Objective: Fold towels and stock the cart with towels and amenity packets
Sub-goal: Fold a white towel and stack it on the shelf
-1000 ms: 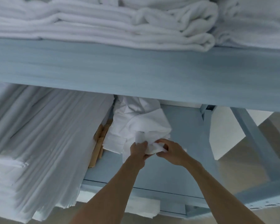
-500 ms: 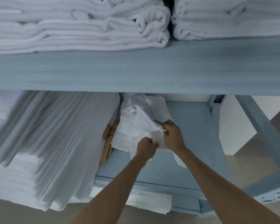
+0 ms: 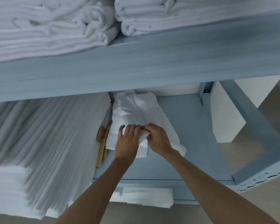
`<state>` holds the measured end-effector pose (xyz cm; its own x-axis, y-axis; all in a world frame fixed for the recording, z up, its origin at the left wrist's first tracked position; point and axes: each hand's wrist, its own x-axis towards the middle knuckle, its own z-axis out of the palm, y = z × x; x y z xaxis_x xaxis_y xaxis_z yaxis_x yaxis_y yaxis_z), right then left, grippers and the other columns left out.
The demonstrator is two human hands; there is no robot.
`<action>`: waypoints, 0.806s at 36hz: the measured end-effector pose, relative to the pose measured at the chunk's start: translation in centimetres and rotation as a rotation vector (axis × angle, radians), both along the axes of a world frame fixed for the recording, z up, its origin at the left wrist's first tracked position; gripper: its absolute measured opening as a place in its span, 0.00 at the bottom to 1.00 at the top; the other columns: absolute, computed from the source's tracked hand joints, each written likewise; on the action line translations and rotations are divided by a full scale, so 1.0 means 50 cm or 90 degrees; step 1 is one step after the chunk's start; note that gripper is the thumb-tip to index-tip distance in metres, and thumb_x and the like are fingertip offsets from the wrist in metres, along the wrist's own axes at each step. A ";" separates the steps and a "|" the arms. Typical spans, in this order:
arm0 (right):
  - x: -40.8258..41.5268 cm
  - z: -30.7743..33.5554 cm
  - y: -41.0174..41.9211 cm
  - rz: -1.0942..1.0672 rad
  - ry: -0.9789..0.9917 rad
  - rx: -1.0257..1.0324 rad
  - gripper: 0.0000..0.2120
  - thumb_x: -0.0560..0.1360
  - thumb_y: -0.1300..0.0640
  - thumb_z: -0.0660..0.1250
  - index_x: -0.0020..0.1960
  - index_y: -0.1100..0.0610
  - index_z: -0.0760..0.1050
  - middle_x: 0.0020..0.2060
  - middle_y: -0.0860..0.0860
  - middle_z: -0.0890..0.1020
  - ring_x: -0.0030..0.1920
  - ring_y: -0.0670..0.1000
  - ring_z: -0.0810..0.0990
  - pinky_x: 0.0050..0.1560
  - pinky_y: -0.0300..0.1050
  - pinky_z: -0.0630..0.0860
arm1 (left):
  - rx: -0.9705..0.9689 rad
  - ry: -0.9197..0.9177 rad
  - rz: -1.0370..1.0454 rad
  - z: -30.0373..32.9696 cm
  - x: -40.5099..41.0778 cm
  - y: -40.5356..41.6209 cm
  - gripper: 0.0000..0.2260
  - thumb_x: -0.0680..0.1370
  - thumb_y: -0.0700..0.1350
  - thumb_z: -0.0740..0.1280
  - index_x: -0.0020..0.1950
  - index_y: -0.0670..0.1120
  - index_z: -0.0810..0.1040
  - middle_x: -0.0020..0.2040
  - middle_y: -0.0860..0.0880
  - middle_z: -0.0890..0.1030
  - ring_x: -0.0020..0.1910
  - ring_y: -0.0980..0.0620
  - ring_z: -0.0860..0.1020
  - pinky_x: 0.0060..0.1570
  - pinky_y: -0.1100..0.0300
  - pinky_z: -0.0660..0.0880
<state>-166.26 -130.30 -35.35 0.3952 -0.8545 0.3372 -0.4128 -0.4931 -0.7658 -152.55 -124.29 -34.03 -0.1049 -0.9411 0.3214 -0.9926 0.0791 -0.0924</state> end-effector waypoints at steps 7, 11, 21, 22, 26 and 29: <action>-0.023 -0.045 0.022 -0.089 -0.051 0.080 0.11 0.74 0.60 0.71 0.55 0.57 0.76 0.42 0.49 0.81 0.43 0.51 0.79 0.47 0.46 0.77 | 0.063 0.195 0.056 0.025 -0.019 0.006 0.21 0.77 0.32 0.67 0.70 0.43 0.75 0.61 0.43 0.79 0.56 0.43 0.79 0.52 0.51 0.79; -0.039 -0.112 0.034 -0.121 0.095 0.055 0.22 0.74 0.57 0.72 0.65 0.59 0.72 0.58 0.54 0.77 0.58 0.56 0.74 0.59 0.52 0.71 | -0.055 0.366 0.077 0.053 -0.029 0.004 0.18 0.75 0.26 0.64 0.60 0.38 0.82 0.54 0.38 0.83 0.50 0.38 0.81 0.49 0.49 0.79; -0.032 -0.124 0.001 -0.348 0.106 0.122 0.26 0.71 0.60 0.71 0.69 0.54 0.74 0.68 0.55 0.73 0.67 0.62 0.70 0.61 0.58 0.63 | -0.174 0.641 0.046 0.133 -0.052 0.007 0.20 0.72 0.24 0.62 0.55 0.42 0.84 0.53 0.51 0.81 0.53 0.55 0.78 0.53 0.74 0.71; -0.038 -0.120 -0.004 -0.368 0.093 0.132 0.27 0.70 0.62 0.71 0.69 0.54 0.74 0.68 0.55 0.73 0.67 0.62 0.71 0.60 0.58 0.64 | -0.174 0.661 0.038 0.135 -0.057 0.007 0.21 0.72 0.23 0.62 0.54 0.42 0.84 0.53 0.51 0.81 0.54 0.56 0.78 0.55 0.73 0.72; -0.074 -0.124 -0.010 -0.377 0.073 0.126 0.26 0.69 0.63 0.68 0.68 0.57 0.75 0.66 0.56 0.77 0.66 0.61 0.74 0.59 0.57 0.65 | -0.153 0.735 0.005 0.130 -0.081 0.011 0.21 0.72 0.24 0.61 0.53 0.45 0.84 0.54 0.51 0.83 0.56 0.56 0.79 0.60 0.62 0.76; -0.116 -0.144 -0.007 -0.397 0.065 0.139 0.24 0.70 0.59 0.60 0.65 0.56 0.77 0.62 0.54 0.80 0.63 0.61 0.76 0.58 0.57 0.68 | -0.153 0.797 0.022 0.132 -0.099 0.012 0.20 0.74 0.26 0.62 0.53 0.46 0.84 0.53 0.54 0.84 0.55 0.57 0.80 0.58 0.61 0.77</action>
